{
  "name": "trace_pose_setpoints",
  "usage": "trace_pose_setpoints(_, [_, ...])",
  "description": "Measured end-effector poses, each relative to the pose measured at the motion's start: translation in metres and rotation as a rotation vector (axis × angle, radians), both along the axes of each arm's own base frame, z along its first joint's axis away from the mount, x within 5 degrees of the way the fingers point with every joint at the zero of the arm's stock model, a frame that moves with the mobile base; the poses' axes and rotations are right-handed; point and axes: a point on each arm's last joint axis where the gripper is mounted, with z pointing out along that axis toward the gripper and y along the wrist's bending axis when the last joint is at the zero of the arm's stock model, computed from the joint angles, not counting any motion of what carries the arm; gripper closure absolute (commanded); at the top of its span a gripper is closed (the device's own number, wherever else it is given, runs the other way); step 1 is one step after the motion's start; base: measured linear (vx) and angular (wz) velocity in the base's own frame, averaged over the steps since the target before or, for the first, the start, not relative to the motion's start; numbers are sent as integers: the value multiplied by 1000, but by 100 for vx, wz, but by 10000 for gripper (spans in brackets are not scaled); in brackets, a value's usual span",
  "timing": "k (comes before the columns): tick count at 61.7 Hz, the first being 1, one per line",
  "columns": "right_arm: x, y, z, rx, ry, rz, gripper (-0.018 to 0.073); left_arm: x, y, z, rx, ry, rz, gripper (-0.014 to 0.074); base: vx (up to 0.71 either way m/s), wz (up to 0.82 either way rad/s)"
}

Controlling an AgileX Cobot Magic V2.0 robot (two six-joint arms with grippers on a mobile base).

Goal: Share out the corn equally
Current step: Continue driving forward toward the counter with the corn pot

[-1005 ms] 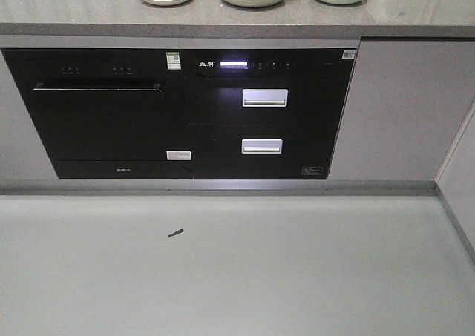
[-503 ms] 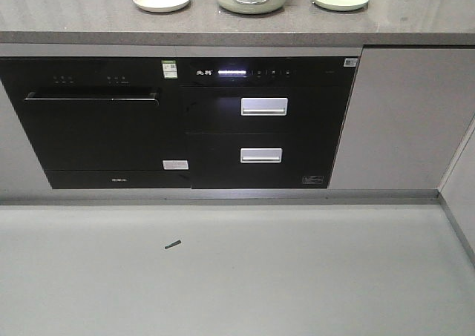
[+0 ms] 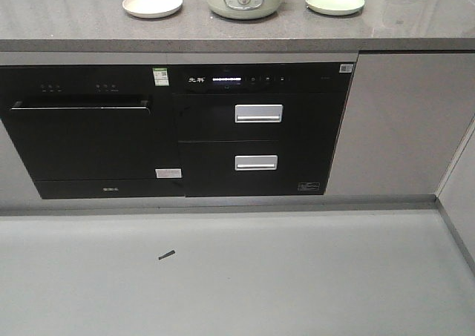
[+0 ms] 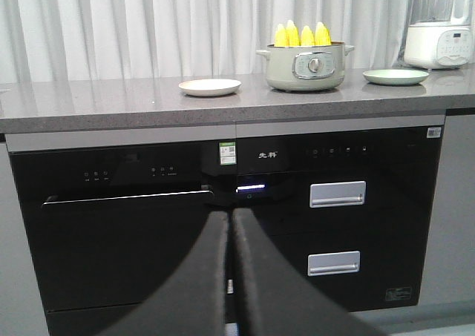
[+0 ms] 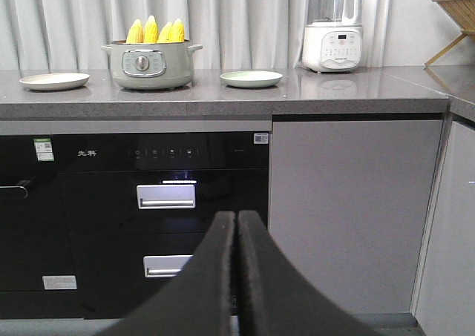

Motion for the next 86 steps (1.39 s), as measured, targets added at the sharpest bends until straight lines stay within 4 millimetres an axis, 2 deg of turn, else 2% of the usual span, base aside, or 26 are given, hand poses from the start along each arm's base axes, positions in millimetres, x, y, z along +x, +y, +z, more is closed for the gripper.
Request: trace_pose_setpoints(86, [0, 0, 0, 0, 0, 0, 565, 0, 0, 0, 0, 0, 0, 603, 6, -3])
